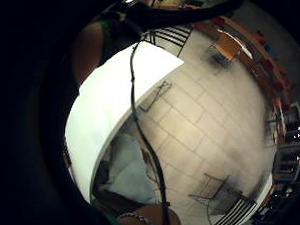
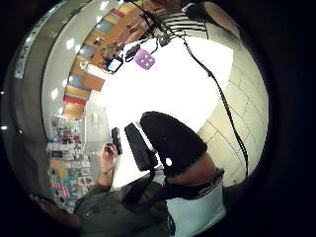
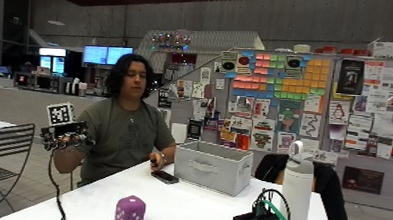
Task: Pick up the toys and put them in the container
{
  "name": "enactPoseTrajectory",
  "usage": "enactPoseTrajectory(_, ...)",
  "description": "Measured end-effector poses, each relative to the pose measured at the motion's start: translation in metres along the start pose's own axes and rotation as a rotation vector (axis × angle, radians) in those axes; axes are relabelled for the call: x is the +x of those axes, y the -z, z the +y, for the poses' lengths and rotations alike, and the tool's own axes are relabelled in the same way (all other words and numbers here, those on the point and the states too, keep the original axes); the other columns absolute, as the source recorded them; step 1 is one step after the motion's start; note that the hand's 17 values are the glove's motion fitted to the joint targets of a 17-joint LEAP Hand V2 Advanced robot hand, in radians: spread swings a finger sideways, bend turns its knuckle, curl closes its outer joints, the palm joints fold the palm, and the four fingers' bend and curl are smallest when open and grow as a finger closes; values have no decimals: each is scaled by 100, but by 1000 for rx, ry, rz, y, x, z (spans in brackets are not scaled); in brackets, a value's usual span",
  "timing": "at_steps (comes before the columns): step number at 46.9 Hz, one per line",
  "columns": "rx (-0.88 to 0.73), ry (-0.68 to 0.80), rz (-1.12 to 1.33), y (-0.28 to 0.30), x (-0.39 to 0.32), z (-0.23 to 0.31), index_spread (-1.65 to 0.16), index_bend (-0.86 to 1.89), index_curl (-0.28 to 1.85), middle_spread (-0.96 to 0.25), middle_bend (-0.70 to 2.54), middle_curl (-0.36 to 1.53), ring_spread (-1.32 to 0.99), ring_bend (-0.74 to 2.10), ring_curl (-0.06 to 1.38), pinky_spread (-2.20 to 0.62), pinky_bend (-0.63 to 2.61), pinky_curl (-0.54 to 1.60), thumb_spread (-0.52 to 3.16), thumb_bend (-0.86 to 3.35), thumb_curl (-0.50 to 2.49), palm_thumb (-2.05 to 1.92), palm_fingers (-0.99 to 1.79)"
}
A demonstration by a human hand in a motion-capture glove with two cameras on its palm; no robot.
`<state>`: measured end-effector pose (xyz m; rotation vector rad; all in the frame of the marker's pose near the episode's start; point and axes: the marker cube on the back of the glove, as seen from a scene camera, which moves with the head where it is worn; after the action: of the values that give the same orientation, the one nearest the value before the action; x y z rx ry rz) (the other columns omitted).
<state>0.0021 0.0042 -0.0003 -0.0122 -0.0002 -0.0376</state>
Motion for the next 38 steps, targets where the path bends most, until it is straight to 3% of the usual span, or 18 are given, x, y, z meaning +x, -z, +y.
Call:
enactPoseTrajectory(5, -98, 190, -13, 1, 6, 11, -22, 19, 8, -5, 19, 6, -6, 19, 3, 1, 53, 15, 69, -3, 2, -5, 24)
enactPoseTrajectory(11, -64, 108, -23, -6, -1, 3, -28, 19, 13, -6, 19, 10, -8, 20, 6, 1, 57, 20, 94, -4, 5, -6, 22)
enactPoseTrajectory(20, -81, 216, -20, -8, 0, -2, -33, 19, 18, -7, 19, 14, -10, 21, 9, 1, 58, 23, 113, -4, 8, -6, 20)
enactPoseTrajectory(23, -111, 184, -25, -8, -4, -5, -34, 19, 19, -8, 19, 16, -11, 22, 9, 1, 59, 24, 116, -4, 9, -6, 20)
enactPoseTrajectory(27, -38, 155, -51, -13, -13, -20, -35, 18, 21, -8, 19, 17, -12, 26, 11, 2, 59, 24, 120, -4, 10, -7, 22)
enactPoseTrajectory(33, -136, 151, -57, -22, -35, -52, -36, 19, 23, -9, 19, 19, -13, 31, 13, 1, 60, 25, 125, -4, 12, -6, 27)
enactPoseTrajectory(38, -161, 35, -64, -48, -70, -98, -37, 19, 25, -9, 19, 20, -15, 37, 15, 1, 60, 26, 129, -3, 13, -4, 33)
